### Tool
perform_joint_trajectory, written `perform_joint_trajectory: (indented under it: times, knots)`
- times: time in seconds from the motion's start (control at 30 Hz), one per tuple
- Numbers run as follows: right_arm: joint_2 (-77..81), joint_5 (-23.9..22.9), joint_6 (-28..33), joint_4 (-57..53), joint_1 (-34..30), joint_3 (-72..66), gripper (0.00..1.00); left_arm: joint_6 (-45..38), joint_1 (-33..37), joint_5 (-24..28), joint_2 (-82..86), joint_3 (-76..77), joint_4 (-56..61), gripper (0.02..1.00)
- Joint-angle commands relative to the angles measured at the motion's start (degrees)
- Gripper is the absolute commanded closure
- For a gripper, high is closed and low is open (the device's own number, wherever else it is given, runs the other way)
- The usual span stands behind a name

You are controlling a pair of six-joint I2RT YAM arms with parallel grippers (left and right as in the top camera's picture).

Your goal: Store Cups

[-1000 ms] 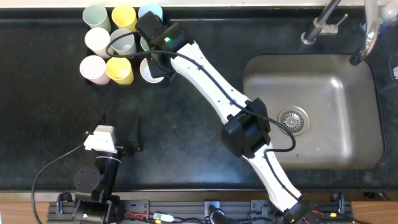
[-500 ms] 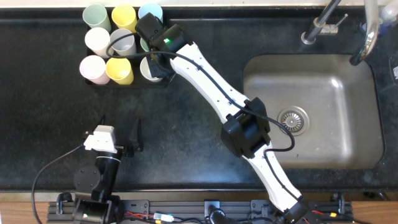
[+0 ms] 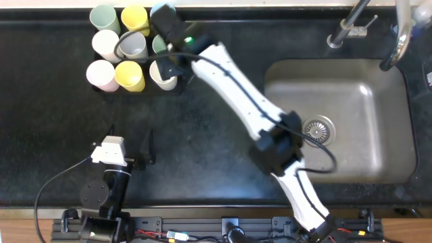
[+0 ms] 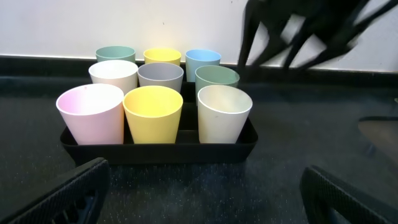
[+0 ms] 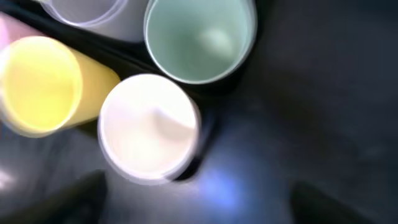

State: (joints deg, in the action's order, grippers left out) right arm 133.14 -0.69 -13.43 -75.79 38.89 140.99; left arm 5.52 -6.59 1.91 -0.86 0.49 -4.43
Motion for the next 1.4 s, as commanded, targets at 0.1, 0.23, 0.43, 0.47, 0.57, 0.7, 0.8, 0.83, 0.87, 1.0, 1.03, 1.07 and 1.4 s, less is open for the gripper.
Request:
perform_joint_trajectory:
  times: [0.1, 0.23, 0.43, 0.47, 0.57, 0.7, 0.8, 0.83, 0.87, 1.0, 1.03, 1.07, 1.4]
  knots:
    - [-17.0, -0.4, 6.3, -5.0, -10.5, -0.5, 0.003, -1.0, 0.4, -0.1, 0.4, 0.0, -0.3, 0.018]
    - [-28.6, -0.3, 10.2, -1.5, -16.7, -12.2, 0.003, -1.0, 0.4, -0.1, 0.4, 0.0, -0.3, 0.018]
    - [-55.1, 1.4, 13.9, 11.2, -24.0, -45.3, 0.003, -1.0, 0.4, -0.1, 0.4, 0.0, -0.3, 0.018]
    - [-59.3, 2.2, 13.9, 12.6, -25.1, -50.2, 0.003, -1.0, 0.4, -0.1, 0.4, 0.0, -0.3, 0.018]
    - [-72.0, 3.9, 13.9, 15.7, -28.9, -64.3, 0.003, -1.0, 0.4, -0.1, 0.4, 0.0, -0.3, 0.018]
    - [-87.0, 4.7, 13.9, 20.0, -31.5, -80.5, 0.003, -1.0, 0.4, -0.1, 0.4, 0.0, -0.3, 0.018]
    - [-96.8, 4.8, 13.8, 25.9, -31.4, -91.2, 0.003, -1.0, 0.4, -0.1, 0.4, 0.0, -0.3, 0.018]
    - [-99.8, 4.8, 13.7, 28.2, -31.4, -94.5, 0.003, -1.0, 0.4, -0.1, 0.4, 0.0, -0.3, 0.018]
    - [-102.7, 4.8, 13.7, 30.6, -31.4, -97.7, 0.003, -1.0, 0.4, -0.1, 0.4, 0.0, -0.3, 0.018]
    - [-114.6, 4.7, 13.7, 42.0, -31.4, -109.3, 0.001, -1.0, 0.4, -0.1, 0.4, 0.0, -0.3, 0.018]
    - [-116.6, 4.7, 13.7, 44.3, -31.4, -111.1, 0.003, -1.0, 0.4, -0.1, 0.4, 0.0, -0.3, 0.018]
    - [-119.3, 4.7, 13.7, 47.8, -31.4, -113.6, 0.003, -1.0, 0.4, -0.1, 0.4, 0.0, -0.3, 0.018]
    - [-132.9, 5.1, 13.9, 68.2, -31.4, -132.5, 0.005, -1.0, 0.4, -0.1, 0.4, 0.0, -0.3, 0.018]
